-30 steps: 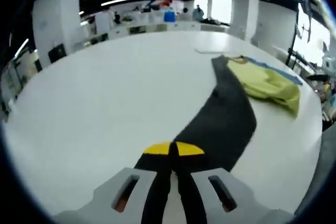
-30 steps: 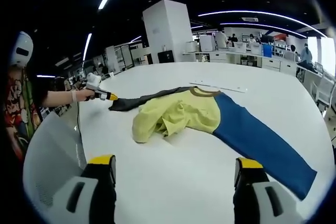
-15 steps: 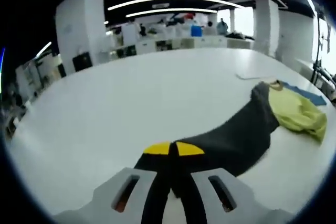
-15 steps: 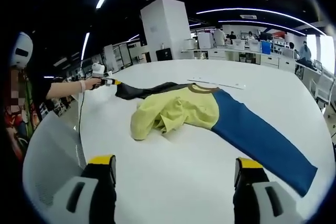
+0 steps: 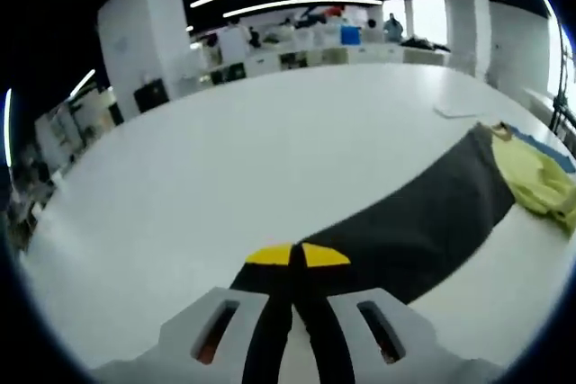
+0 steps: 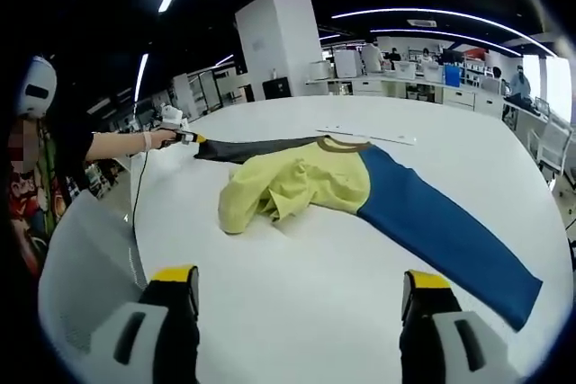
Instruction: Fold the garment on the visible template until the final outline fits inside the template.
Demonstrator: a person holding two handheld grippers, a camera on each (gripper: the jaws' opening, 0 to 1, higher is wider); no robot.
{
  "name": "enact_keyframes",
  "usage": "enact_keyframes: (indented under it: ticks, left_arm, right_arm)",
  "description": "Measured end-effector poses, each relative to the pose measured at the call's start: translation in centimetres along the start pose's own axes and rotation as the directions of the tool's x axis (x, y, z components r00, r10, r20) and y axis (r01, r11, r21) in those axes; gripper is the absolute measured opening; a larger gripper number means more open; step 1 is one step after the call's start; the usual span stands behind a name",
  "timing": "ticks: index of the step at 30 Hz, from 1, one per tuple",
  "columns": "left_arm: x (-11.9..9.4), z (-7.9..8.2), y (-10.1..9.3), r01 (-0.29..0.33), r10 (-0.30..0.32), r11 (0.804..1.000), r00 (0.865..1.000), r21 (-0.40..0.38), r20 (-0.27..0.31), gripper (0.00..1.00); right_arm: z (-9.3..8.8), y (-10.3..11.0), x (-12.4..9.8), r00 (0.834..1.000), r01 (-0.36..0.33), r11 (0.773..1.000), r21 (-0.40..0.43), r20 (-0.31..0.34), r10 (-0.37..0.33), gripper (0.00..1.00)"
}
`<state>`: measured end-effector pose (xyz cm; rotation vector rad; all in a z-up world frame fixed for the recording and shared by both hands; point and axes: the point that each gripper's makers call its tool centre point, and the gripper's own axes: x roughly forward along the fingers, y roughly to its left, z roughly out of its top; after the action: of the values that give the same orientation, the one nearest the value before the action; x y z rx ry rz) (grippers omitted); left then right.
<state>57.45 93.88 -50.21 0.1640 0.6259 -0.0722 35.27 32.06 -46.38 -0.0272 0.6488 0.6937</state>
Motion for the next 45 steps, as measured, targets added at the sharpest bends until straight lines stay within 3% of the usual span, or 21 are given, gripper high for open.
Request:
enact_keyframes:
  ticks: [11,23,24,26,28,31,36,45]
  left_arm:
    - [2.7,-2.1,0.8,0.018,-0.016,0.999,0.997,0.027,-0.081,0.00]
    - [2.4,-2.4,0.8,-0.001,0.003,0.999,0.998,0.033,-0.063,0.01]
    - [2.3,-2.4,0.8,-0.003,0.005,0.999,0.998,0.035,-0.064,0.04]
    - [2.2,-2.0,0.5,0.010,-0.010,1.000,0.999,0.014,-0.049,0.25]
    - [1.9,-1.5,0.5,0.007,-0.005,0.998,0.999,0.058,-0.035,0.34]
    - [1.7,-0.5,-0.3,0.049,-0.049,0.998,0.999,0.030,-0.001,0.32]
    - [0.8,0.2,-1.8,0.126,-0.127,0.992,0.992,0.032,0.027,0.48]
    - [-1.8,1.6,-5.1,0.212,-0.220,0.974,0.972,0.085,0.086,0.49]
  right_arm:
    - [-0.4,0.1,-0.1,1.000,0.011,1.000,0.015,-0.011,-0.011,0.94]
    - [-1.0,0.4,0.2,1.000,0.006,0.999,0.038,-0.012,-0.006,0.94]
    - [-1.0,0.5,0.3,1.000,0.003,0.999,0.037,-0.012,-0.002,0.94]
    - [-1.0,0.7,0.4,1.000,-0.003,0.999,0.034,-0.012,0.003,0.94]
    - [-0.9,0.7,0.5,1.000,-0.006,0.999,0.034,-0.010,0.007,0.94]
    - [-0.8,0.7,0.5,1.000,-0.009,1.000,0.029,-0.005,0.009,0.94]
    - [-0.5,0.7,0.6,1.000,-0.016,1.000,0.021,0.000,0.016,0.94]
    - [-0.1,0.9,0.8,1.000,-0.025,1.000,0.010,0.015,0.025,0.94]
